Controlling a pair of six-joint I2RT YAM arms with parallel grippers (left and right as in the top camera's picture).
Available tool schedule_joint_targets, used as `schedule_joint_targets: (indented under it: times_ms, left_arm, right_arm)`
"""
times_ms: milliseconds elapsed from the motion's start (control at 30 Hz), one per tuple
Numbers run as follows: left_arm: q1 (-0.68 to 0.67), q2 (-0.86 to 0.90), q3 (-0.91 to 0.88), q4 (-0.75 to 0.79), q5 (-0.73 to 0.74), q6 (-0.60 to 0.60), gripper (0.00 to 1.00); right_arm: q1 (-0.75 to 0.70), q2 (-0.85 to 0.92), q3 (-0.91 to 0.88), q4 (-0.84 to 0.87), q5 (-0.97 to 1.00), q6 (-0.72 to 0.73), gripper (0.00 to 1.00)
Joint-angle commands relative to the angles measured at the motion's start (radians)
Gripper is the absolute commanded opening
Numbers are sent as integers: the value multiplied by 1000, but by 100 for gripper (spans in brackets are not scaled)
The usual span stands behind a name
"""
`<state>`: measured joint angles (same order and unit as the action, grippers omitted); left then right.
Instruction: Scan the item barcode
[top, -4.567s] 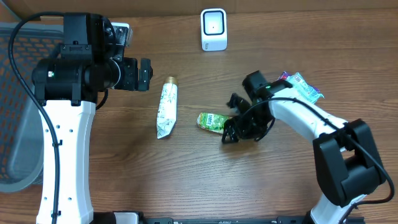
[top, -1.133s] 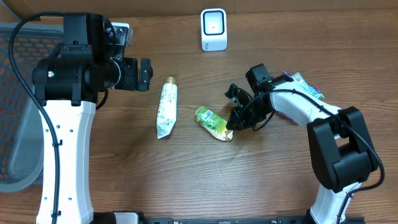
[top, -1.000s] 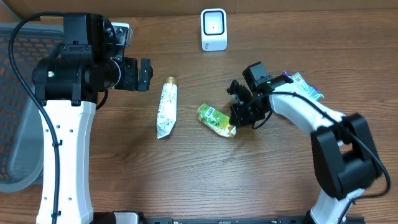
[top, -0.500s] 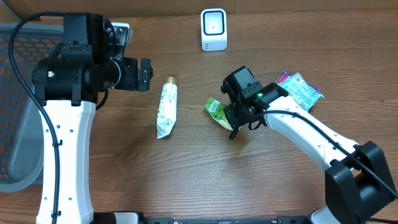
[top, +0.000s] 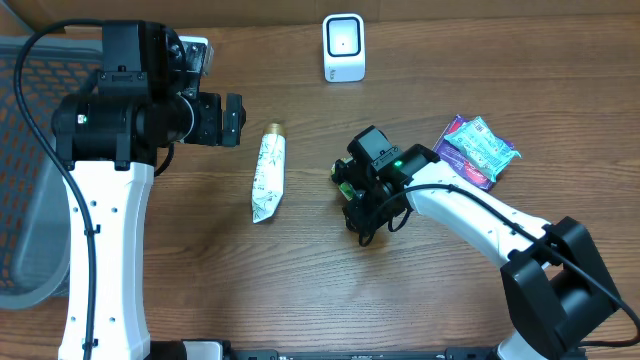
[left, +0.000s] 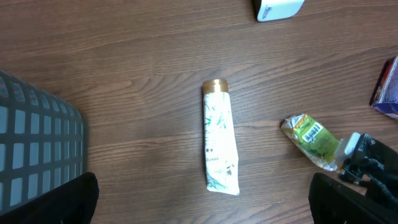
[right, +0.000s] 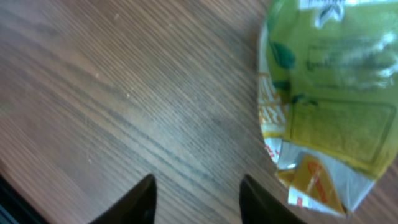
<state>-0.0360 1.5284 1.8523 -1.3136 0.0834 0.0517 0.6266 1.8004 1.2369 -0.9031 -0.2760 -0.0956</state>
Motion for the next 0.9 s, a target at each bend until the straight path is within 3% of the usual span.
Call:
schedule_joint_targets:
  times_ms: [0, 33, 67, 300, 633, 867]
  left_arm:
    - [-4, 3, 8, 2, 11, -6, 100]
    - [-4, 3, 8, 2, 11, -6, 99]
    - [-4, 3, 8, 2, 11, -6, 100]
    - [-4, 3, 8, 2, 11, -6, 100]
    - [-4, 3, 8, 2, 11, -6, 100]
    - [-4, 3, 8, 2, 11, -6, 100]
  right_arm:
    - [-78, -29, 43, 4, -7, -7, 83]
    - [-98, -31, 46, 4, -7, -12, 98]
    - [-121, -31, 45, 4, -7, -23, 100]
    - [-231, 50, 32, 52, -149, -193, 100]
    - [-234, 180, 32, 115, -231, -295, 86]
    - [-231, 234, 32, 109, -278, -267, 76]
